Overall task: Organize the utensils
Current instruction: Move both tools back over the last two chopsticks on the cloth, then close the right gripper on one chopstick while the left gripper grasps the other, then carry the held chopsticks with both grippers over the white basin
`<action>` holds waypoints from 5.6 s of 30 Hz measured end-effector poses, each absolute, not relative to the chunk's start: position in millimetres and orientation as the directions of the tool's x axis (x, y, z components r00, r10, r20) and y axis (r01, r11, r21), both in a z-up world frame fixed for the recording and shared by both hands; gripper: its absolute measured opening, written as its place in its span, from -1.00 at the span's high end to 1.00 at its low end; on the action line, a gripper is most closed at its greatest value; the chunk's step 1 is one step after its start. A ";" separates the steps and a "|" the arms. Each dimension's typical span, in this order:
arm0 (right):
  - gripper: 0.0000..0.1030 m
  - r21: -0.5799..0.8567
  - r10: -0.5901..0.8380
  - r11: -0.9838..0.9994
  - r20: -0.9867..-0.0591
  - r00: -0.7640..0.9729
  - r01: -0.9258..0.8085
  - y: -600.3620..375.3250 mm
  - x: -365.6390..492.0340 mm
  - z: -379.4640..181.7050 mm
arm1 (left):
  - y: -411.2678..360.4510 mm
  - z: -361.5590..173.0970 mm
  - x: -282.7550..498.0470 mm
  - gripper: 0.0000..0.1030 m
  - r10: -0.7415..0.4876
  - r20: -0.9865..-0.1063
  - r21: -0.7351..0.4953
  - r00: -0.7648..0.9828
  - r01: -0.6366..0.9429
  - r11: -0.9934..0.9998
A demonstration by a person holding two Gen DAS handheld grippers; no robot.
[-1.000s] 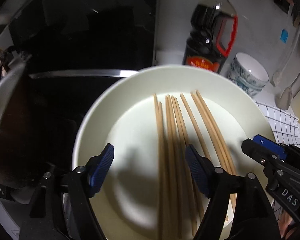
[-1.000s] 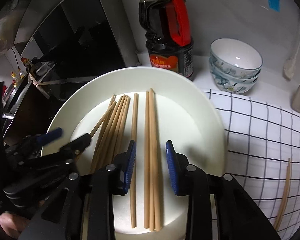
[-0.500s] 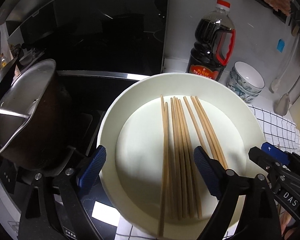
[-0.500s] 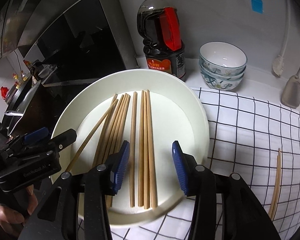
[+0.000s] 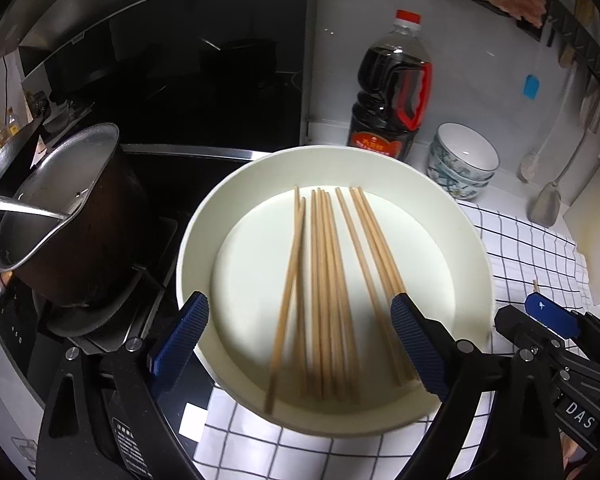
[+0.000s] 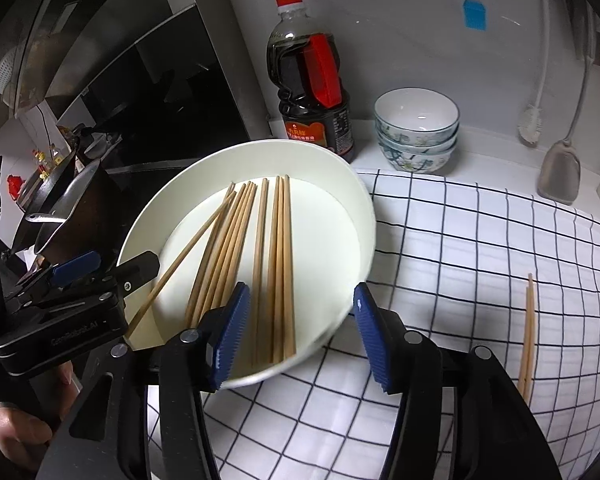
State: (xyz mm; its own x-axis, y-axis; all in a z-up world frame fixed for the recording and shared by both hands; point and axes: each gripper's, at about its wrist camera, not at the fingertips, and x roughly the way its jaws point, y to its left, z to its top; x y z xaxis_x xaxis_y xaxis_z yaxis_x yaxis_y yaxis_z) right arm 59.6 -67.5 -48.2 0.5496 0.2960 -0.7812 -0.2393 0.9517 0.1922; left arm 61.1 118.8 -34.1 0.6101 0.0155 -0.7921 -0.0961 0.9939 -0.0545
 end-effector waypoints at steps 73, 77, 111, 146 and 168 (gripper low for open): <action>0.35 -0.018 -0.007 1.000 -0.829 0.559 -0.015 -269.6 -9.1 -163.4 | -119.6 -126.2 30.8 -0.79 -0.110 -0.878 -0.020 0.466 0.193 0.981; 0.80 -0.018 -0.009 1.000 -0.825 0.566 -0.010 -276.7 -8.0 -162.7 | -127.8 -126.8 32.2 -0.79 -0.112 -0.875 -0.015 0.471 0.205 0.979; 0.32 -0.010 -0.046 0.998 -0.814 0.579 0.064 -337.9 -19.6 -160.9 | -205.4 -155.8 35.0 -0.56 -0.174 -0.855 -0.004 0.489 0.328 0.945; 0.87 0.158 0.062 0.982 -0.792 0.608 0.106 -295.1 -22.3 -97.0 | -137.6 -74.1 23.4 0.86 -0.277 -0.811 -0.047 0.515 0.415 0.909; 0.87 0.222 0.299 0.954 -0.744 0.598 -0.200 -96.0 77.0 -45.9 | 93.6 -36.6 83.2 0.86 -0.079 -0.771 -0.047 0.632 0.067 0.997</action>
State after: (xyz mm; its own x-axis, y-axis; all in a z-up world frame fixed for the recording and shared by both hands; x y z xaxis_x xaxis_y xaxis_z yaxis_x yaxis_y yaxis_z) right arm 77.0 -96.0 -45.9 0.5977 0.2991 -0.7438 -0.2005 0.9541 0.2225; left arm 83.2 93.6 -36.6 0.6322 -0.0792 -0.7708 0.0672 0.9966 -0.0473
